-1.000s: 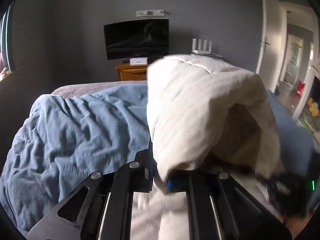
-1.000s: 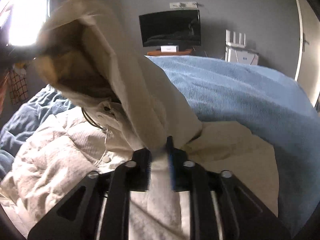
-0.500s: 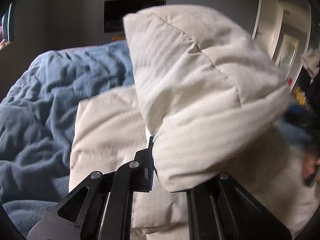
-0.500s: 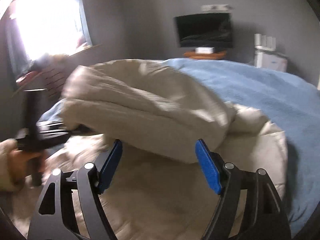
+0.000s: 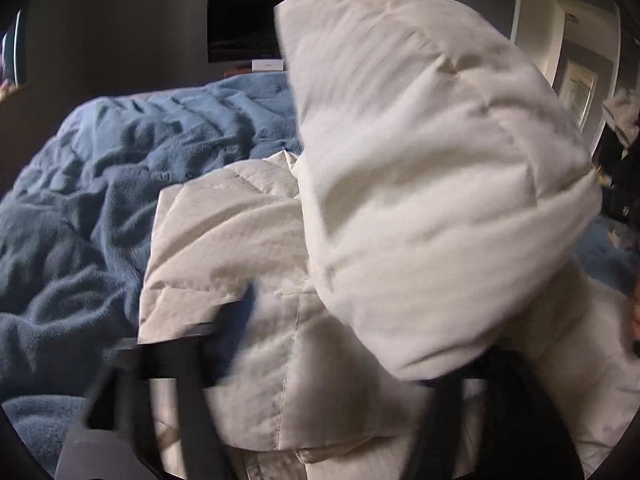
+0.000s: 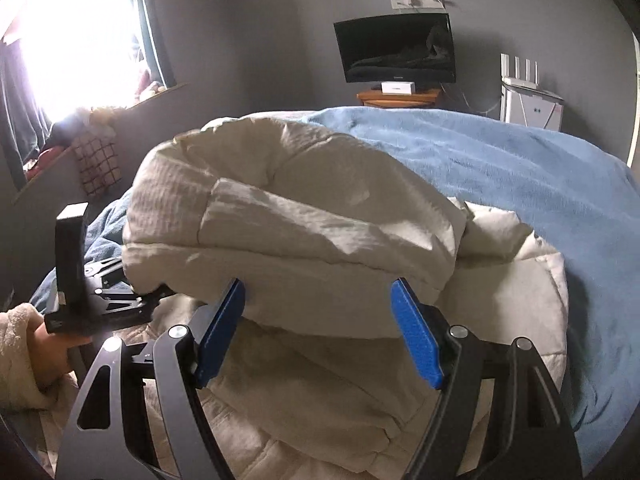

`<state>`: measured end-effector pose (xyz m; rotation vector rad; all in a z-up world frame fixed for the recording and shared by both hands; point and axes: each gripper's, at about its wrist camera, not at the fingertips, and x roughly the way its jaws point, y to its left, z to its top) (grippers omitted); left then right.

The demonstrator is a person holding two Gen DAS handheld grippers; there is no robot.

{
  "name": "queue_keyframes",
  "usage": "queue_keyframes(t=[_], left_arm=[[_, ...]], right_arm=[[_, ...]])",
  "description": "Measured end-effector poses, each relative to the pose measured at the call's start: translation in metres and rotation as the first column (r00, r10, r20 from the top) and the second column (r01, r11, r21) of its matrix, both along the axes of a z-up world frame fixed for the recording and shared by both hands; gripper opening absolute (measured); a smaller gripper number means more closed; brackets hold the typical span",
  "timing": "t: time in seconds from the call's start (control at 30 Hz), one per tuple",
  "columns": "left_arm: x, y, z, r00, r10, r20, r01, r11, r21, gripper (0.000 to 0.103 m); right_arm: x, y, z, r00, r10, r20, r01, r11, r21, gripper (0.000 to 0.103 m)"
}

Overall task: Fold large clothes
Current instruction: 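Lift the hood with both grippers and fold it down over the jacket body, then open both grippers and release the folded hood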

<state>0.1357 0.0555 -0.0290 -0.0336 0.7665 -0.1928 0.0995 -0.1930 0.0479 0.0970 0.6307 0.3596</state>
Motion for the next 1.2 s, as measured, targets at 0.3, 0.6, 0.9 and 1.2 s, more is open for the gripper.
queue_keyframes(t=[0.3, 0.6, 0.9, 1.2], left_arm=[[-0.033, -0.003, 0.029, 0.998, -0.067, -0.011, 0.067, 0.998, -0.01, 0.089], [-0.009, -0.037, 0.123, 0.967, -0.151, 0.205, 0.15, 0.989, 0.022, 0.088], [0.036, -0.051, 0.08, 0.977, -0.205, 0.054, 0.204, 0.978, 0.035, 0.061], [0.014, -0.028, 0.003, 0.968, -0.242, -0.059, 0.246, 0.966, 0.078, 0.06]], right_arm=[[0.004, -0.011, 0.006, 1.0, -0.027, -0.013, 0.027, 1.0, 0.014, 0.072], [0.047, -0.012, 0.008, 0.994, -0.107, -0.027, 0.107, 0.994, 0.008, 0.071], [0.061, 0.005, -0.007, 0.999, -0.025, -0.025, 0.024, 1.0, -0.013, 0.065], [0.049, 0.028, -0.052, 0.993, 0.056, -0.105, -0.067, 0.992, -0.11, 0.065]])
